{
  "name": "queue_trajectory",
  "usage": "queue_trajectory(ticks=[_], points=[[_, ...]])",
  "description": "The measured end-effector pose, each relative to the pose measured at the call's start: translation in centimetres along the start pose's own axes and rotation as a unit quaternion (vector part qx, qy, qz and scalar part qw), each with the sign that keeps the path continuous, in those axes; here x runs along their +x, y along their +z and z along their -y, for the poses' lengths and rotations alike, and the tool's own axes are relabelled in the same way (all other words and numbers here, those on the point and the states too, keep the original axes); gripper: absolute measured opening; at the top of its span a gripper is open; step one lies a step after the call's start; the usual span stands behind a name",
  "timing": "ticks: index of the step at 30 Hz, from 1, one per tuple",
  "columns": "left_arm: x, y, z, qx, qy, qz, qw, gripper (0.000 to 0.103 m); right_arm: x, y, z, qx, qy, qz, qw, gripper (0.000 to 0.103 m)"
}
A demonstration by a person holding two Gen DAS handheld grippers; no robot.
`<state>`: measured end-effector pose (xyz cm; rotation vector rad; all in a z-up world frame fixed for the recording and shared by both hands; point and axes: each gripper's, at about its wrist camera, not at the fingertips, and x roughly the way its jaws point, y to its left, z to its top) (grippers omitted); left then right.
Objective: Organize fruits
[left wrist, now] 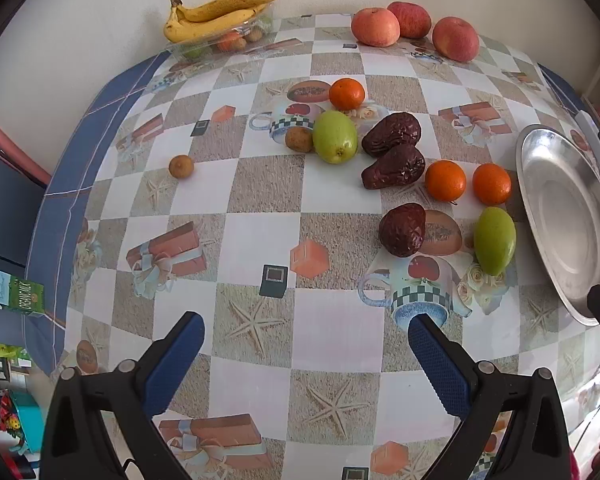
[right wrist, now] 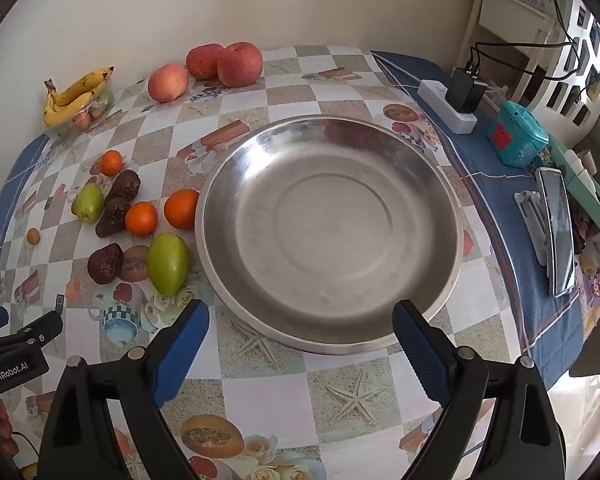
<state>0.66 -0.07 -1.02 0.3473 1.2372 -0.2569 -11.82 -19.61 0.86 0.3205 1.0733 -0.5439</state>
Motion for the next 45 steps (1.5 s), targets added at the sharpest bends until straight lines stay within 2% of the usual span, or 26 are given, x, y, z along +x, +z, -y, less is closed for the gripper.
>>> queue_trajectory(ticks=[45], points=[[0.39, -0.32, -0.11, 0.001, -0.007, -0.009, 0.9999, 0.103, 0.12, -0.06, 0.13, 0.0, -0.002, -0.003, 1.0, 0.093]])
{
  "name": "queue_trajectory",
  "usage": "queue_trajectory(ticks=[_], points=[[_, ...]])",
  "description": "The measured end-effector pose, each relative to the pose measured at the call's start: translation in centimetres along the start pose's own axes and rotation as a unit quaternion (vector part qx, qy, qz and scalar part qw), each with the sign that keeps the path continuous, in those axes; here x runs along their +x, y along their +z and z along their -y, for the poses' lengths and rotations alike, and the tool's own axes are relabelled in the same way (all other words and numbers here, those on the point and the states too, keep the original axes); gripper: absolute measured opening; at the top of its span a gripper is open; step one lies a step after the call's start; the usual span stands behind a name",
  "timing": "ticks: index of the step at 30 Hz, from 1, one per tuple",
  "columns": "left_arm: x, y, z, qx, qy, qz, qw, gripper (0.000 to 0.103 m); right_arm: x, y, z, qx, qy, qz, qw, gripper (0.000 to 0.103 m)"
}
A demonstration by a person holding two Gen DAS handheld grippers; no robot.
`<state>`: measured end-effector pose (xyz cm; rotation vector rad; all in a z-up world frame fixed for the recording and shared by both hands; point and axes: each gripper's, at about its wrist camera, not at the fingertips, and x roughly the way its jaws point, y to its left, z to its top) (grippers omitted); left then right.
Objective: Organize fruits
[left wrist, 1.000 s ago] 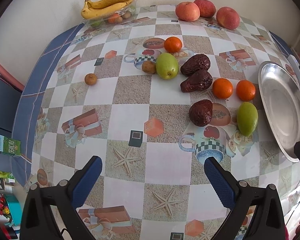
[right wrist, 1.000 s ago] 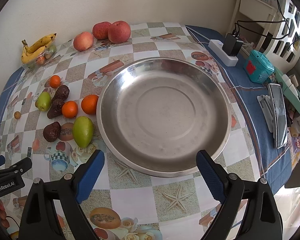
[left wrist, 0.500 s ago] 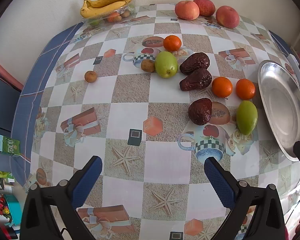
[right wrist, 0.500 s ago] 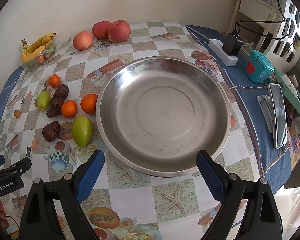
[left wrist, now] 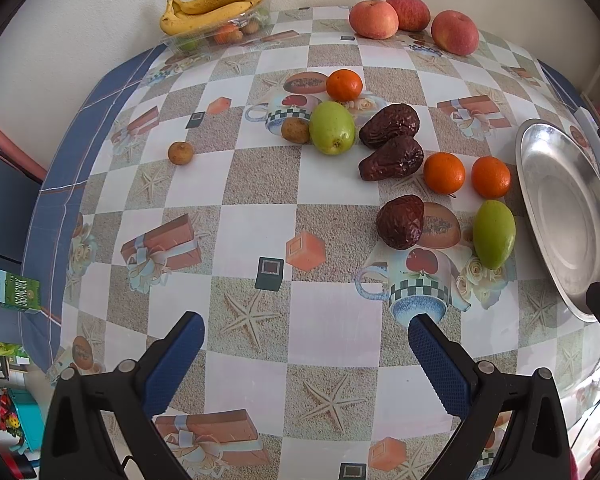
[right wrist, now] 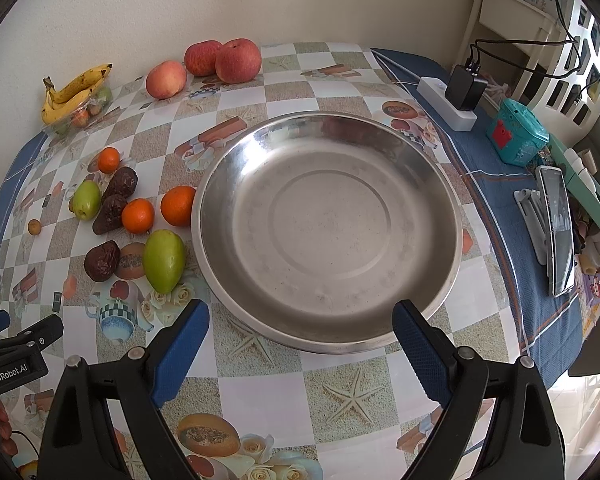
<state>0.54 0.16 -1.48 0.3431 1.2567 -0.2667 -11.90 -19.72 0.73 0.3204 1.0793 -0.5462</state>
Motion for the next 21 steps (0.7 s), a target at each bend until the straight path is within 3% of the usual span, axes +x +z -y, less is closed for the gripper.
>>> queue_trajectory(ticks=[21], points=[[-0.33, 0.09, -0.23, -0.005, -0.014, 0.011, 0.9998, 0.103, 0.03, 0.04, 0.06, -0.003, 0.0, -0.003, 1.0, 0.093]])
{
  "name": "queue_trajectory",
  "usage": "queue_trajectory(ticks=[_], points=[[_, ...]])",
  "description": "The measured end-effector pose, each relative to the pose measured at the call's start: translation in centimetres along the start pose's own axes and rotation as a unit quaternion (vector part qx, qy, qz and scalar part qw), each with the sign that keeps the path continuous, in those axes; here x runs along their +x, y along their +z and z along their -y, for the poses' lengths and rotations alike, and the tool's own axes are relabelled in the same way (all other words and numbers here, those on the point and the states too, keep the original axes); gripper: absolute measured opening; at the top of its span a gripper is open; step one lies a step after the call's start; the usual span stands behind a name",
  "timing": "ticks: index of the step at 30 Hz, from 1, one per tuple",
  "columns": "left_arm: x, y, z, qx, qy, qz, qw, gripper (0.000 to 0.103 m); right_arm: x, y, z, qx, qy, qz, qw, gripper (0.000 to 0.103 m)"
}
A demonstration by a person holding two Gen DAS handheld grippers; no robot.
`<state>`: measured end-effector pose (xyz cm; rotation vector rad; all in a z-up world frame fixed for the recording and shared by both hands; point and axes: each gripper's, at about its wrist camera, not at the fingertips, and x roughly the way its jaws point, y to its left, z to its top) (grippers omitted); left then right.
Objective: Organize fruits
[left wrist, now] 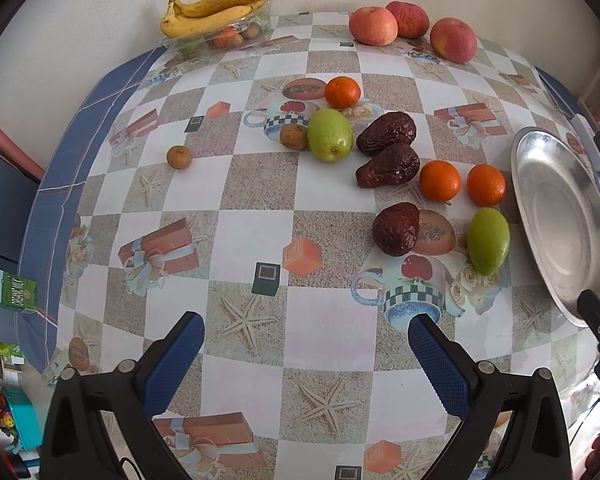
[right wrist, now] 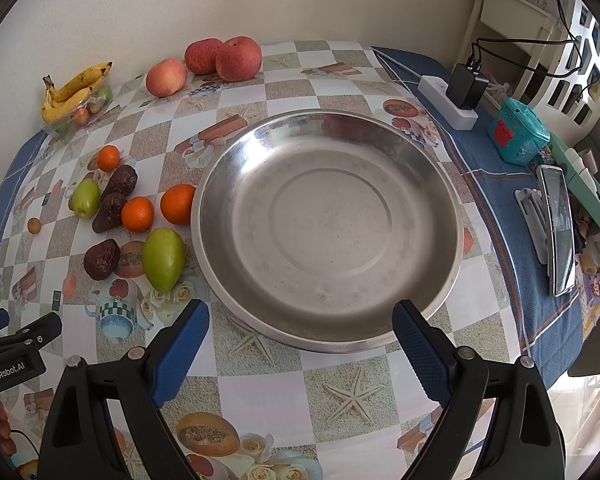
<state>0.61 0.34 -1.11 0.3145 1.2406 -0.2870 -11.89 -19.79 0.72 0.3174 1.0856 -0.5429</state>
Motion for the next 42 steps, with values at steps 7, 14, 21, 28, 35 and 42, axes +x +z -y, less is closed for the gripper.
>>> queue_trajectory(ticks=[7, 14, 21, 28, 35, 42], points=[[-0.4, 0.7, 0.3, 0.006, -0.001, 0.039, 0.9992, 0.103, 0.2, 0.1, -0.2, -0.003, 0.001, -0.004, 1.0, 0.093], [-0.8, 2.2, -0.2, -0.02, -0.02, 0.081, 0.9963, 0.103, 0.2, 0.8, -0.8, -0.008, 0.008, 0.006, 1.0, 0.093], [-2.5, 4.4, -0.8, -0.065, -0.046, 0.155, 0.9848, 0.103, -0.7, 2.4, -2.2, -0.003, 0.05, 0.055, 0.997, 0.093], [-0.2, 5.6, -1.2, -0.081, -0.083, 0.097, 0.9884, 0.103, -0.6, 4.0, -5.1, -0.034, 0.093, 0.053, 0.994, 0.093], [0.0, 6.9, -1.1, -0.097, -0.086, 0.1, 0.9865, 0.103, -0.8, 5.2, -7.4, -0.067, 0.114, 0.073, 0.989, 0.093], [1.9, 9.1, -1.3, -0.121, -0.09, 0.073, 0.9858, 0.103, -0.1, 7.0, -8.4, -0.068, 0.119, 0.072, 0.988, 0.093]])
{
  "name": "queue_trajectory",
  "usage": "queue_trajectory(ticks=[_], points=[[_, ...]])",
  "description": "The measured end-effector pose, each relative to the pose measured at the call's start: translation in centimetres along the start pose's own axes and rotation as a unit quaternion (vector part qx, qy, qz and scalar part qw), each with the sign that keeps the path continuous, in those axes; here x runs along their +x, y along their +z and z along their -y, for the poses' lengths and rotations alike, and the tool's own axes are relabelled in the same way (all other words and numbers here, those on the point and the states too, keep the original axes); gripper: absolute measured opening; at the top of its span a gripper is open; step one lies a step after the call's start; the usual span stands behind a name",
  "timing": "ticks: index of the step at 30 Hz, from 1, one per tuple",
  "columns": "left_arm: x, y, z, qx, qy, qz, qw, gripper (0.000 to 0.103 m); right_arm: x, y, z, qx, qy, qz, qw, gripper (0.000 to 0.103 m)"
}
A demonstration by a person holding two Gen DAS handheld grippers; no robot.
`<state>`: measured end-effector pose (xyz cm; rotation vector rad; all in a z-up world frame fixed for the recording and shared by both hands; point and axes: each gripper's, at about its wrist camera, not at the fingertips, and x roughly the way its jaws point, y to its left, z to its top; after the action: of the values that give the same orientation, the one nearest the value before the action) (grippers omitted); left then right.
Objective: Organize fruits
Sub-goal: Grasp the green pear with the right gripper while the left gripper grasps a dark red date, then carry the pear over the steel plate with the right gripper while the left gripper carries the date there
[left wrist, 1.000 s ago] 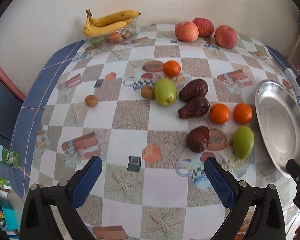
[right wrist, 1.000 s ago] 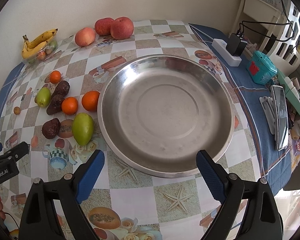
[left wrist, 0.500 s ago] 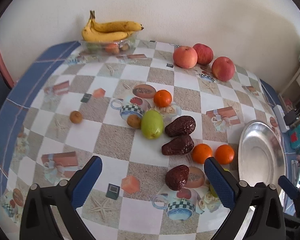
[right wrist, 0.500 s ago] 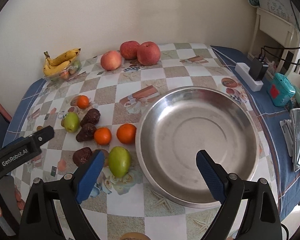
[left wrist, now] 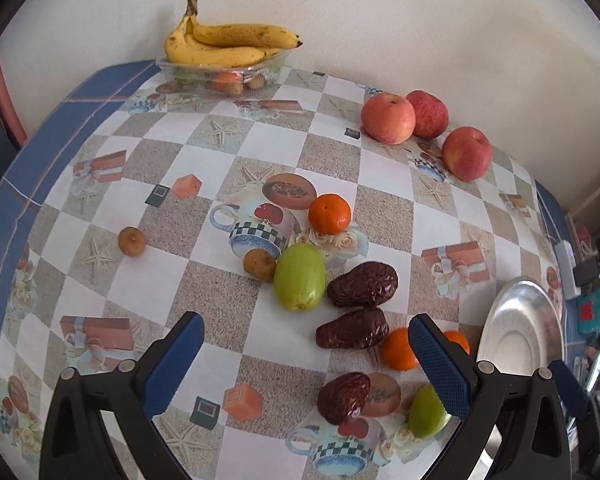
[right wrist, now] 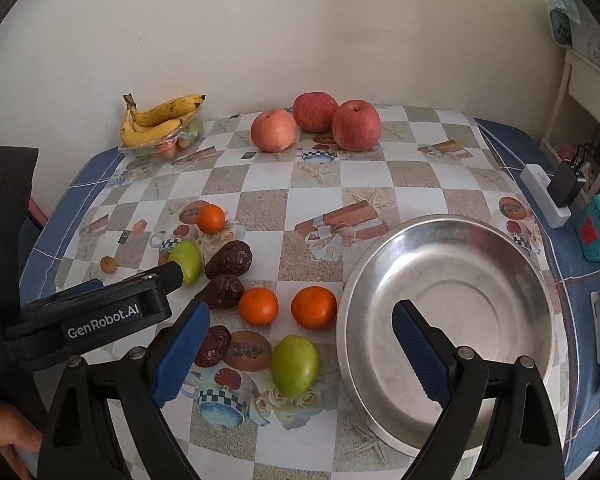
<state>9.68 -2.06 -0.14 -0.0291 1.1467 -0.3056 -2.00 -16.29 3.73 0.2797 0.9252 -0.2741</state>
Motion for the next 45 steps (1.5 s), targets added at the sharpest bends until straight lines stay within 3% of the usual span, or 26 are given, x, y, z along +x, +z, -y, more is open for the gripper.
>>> queue_trajectory(ticks=[14, 18, 20, 22, 24, 27, 31, 35, 41, 45], points=[[0.0, 0.2, -0.7, 0.004, -0.014, -0.024, 0.9996, 0.102, 2.8, 1.2, 0.8, 0.018, 0.02, -0.034, 0.999, 0.091], [-0.2, -0.9, -0.5, 0.008, -0.042, -0.044, 0.9981, 0.096, 2.3, 0.9, 0.3, 0.014, 0.032, -0.041, 0.999, 0.076], [0.2, -1.5, -0.3, 0.01, -0.046, -0.057, 0.9973, 0.093, 2.3, 0.5, 0.1, 0.012, 0.037, -0.05, 0.998, 0.075], [0.8, -2.1, -0.1, 0.013, -0.048, -0.074, 0.9961, 0.083, 2.7, 0.0, 0.1, 0.013, 0.042, -0.066, 0.997, 0.071], [1.5, -2.6, 0.0, 0.009, -0.056, -0.094, 0.9939, 0.079, 3.3, -0.7, 0.1, 0.011, 0.046, -0.087, 0.995, 0.052], [2.5, -3.4, 0.3, 0.003, -0.071, -0.122, 0.99, 0.075, 4.5, -1.8, 0.3, 0.012, 0.043, -0.118, 0.992, 0.046], [3.7, -4.4, 1.0, 0.018, -0.063, -0.152, 0.9863, 0.051, 6.1, -2.9, 0.6, 0.009, 0.024, -0.152, 0.988, 0.045], [4.2, -4.7, 0.8, 0.003, -0.08, -0.164, 0.9831, 0.038, 6.8, -3.3, 0.9, 0.02, 0.035, -0.165, 0.986, 0.04], [3.8, -4.5, 1.0, 0.0, -0.081, -0.156, 0.9845, 0.037, 6.6, -3.3, 0.5, 0.013, 0.031, -0.163, 0.986, 0.039], [2.2, -3.9, 0.6, -0.006, -0.08, -0.128, 0.9885, 0.037, 6.0, -3.2, 0.6, 0.022, 0.042, -0.158, 0.986, 0.039]])
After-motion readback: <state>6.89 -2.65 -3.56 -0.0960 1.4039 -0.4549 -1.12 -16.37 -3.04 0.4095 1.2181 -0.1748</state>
